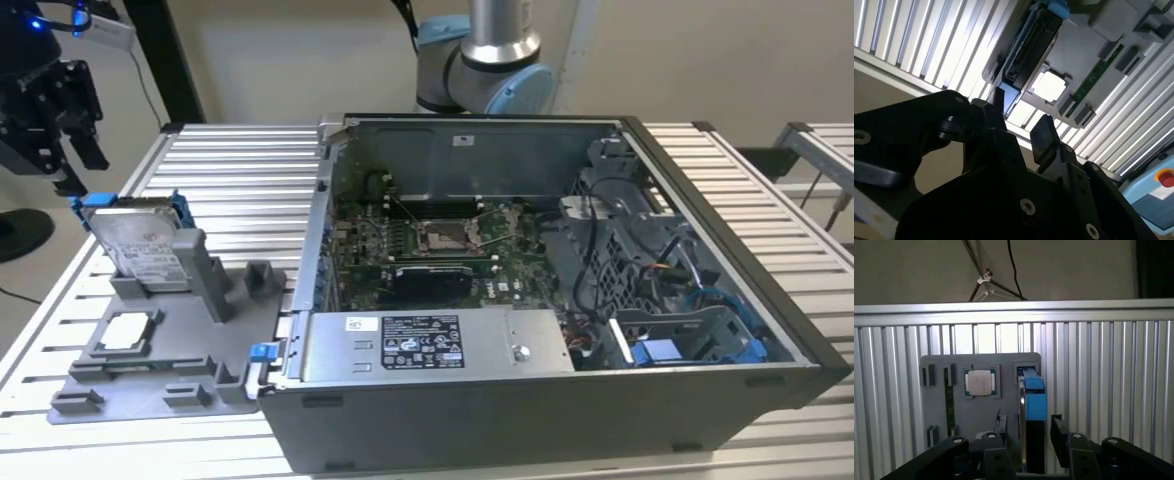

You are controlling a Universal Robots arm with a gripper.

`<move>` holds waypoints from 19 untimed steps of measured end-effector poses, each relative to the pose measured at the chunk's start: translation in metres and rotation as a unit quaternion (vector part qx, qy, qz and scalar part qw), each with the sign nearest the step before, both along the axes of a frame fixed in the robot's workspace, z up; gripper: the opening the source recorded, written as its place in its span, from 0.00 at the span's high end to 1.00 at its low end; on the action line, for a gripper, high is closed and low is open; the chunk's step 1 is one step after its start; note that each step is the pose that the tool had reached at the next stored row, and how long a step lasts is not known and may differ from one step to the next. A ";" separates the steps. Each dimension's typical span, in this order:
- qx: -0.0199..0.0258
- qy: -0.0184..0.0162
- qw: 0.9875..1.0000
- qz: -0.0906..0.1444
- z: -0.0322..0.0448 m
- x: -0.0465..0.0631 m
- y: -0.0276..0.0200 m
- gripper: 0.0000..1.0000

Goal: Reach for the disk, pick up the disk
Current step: 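Pick up the disk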

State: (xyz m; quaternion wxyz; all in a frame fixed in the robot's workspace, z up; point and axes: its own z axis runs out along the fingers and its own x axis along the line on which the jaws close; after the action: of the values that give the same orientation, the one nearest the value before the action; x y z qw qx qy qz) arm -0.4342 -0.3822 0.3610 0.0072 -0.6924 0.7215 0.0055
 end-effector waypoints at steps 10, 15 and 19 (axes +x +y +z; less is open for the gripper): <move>0.000 0.000 1.000 0.000 -0.0004 0.000 0.0000 1.00; 0.000 0.000 1.000 0.000 -0.0006 0.000 0.0001 0.00; 0.000 0.000 1.000 0.000 -0.0007 0.000 0.0001 0.00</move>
State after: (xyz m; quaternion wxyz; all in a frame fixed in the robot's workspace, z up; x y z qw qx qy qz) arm -0.4341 -0.3821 0.3602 0.0072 -0.6923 0.7215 0.0056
